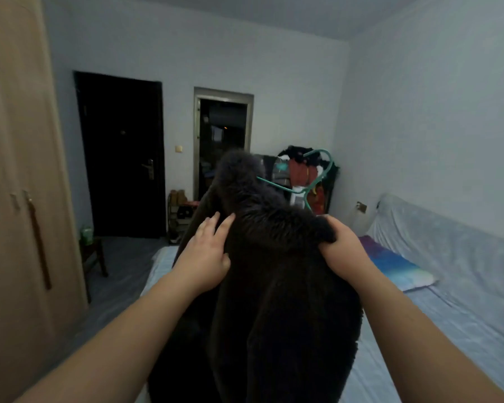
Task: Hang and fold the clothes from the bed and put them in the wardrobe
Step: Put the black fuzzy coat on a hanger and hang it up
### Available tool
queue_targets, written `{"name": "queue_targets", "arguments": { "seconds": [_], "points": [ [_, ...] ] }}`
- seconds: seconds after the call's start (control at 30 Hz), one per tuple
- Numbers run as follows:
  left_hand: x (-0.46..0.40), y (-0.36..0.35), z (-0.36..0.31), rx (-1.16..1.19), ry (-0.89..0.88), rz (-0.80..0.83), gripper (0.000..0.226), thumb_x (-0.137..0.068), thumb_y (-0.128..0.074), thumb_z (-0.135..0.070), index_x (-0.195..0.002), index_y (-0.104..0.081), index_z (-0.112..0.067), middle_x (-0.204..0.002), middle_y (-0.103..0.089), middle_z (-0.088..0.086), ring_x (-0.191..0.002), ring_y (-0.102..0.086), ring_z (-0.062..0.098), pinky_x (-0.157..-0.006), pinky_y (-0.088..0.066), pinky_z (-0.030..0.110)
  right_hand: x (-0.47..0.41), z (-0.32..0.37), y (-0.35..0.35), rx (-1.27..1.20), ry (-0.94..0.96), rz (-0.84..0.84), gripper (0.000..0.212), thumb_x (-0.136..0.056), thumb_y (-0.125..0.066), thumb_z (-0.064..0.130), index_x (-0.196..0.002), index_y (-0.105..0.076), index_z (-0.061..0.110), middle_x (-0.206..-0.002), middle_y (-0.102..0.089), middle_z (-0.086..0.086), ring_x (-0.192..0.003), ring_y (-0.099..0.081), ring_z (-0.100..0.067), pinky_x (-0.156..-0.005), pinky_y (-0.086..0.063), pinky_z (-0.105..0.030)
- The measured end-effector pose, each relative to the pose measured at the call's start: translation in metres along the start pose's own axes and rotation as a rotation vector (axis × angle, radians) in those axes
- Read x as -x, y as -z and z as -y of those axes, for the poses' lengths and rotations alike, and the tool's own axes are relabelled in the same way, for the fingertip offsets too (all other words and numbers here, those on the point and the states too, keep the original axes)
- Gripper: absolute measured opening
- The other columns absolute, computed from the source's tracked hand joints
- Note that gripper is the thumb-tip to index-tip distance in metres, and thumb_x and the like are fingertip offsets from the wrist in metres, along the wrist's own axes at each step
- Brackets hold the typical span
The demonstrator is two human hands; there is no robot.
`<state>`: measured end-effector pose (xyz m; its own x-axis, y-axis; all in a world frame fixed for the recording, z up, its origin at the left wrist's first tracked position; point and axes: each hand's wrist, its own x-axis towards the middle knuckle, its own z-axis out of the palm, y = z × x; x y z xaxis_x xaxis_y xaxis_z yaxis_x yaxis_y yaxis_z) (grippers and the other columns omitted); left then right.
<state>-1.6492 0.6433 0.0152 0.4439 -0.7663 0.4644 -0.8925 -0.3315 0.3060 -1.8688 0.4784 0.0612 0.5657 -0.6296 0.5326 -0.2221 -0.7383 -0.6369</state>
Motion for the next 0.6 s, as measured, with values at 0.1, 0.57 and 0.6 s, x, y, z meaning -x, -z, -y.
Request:
{"name": "queue_targets", "arguments": {
  "seconds": [0.1, 0.57, 0.6],
  "points": [
    [0.019, 0.021, -0.019, -0.135, 0.026, -0.131, 0.083, -0.092, -0.054, -0.023, -0.159, -0.004, -0.033, -0.167, -0.009, 0.005, -0.153, -0.003, 0.025, -0.122, -0.007, 0.037, 0.006, 0.007, 0.023, -0.076, 0.085, 0.072, 0.041, -0.09, -0.06, 0.001, -0.089, -0.059, 0.043, -0.09, -0.066, 0.018, -0.085, -0.057, 0.006, -0.069, -0.041, -0.016],
    [0.157, 0.112, -0.052, -0.131, 0.507, -0.303, 0.107, -0.082, -0.07, -0.019, -0.158, 0.005, -0.026, -0.165, 0.003, 0.013, -0.151, -0.011, 0.034, -0.121, -0.022, 0.045, 0.028, 0.04, 0.045, -0.279, 0.311, 0.76, 0.054, -0.081, -0.063, -0.016, -0.104, -0.064, 0.034, -0.1, -0.072, 0.012, -0.087, -0.067, 0.01, -0.084, -0.05, -0.018],
    [0.158, 0.12, -0.05, -0.117, 0.554, -0.287, 0.111, -0.082, -0.073, -0.023, -0.158, 0.007, -0.026, -0.165, 0.002, 0.016, -0.151, -0.012, 0.036, -0.121, -0.022, 0.047, 0.027, 0.039, 0.043, -0.278, 0.316, 0.781, 0.051, -0.077, -0.067, -0.009, -0.105, -0.066, 0.034, -0.101, -0.074, 0.009, -0.093, -0.068, 0.004, -0.089, -0.051, -0.025]
  ]
}}
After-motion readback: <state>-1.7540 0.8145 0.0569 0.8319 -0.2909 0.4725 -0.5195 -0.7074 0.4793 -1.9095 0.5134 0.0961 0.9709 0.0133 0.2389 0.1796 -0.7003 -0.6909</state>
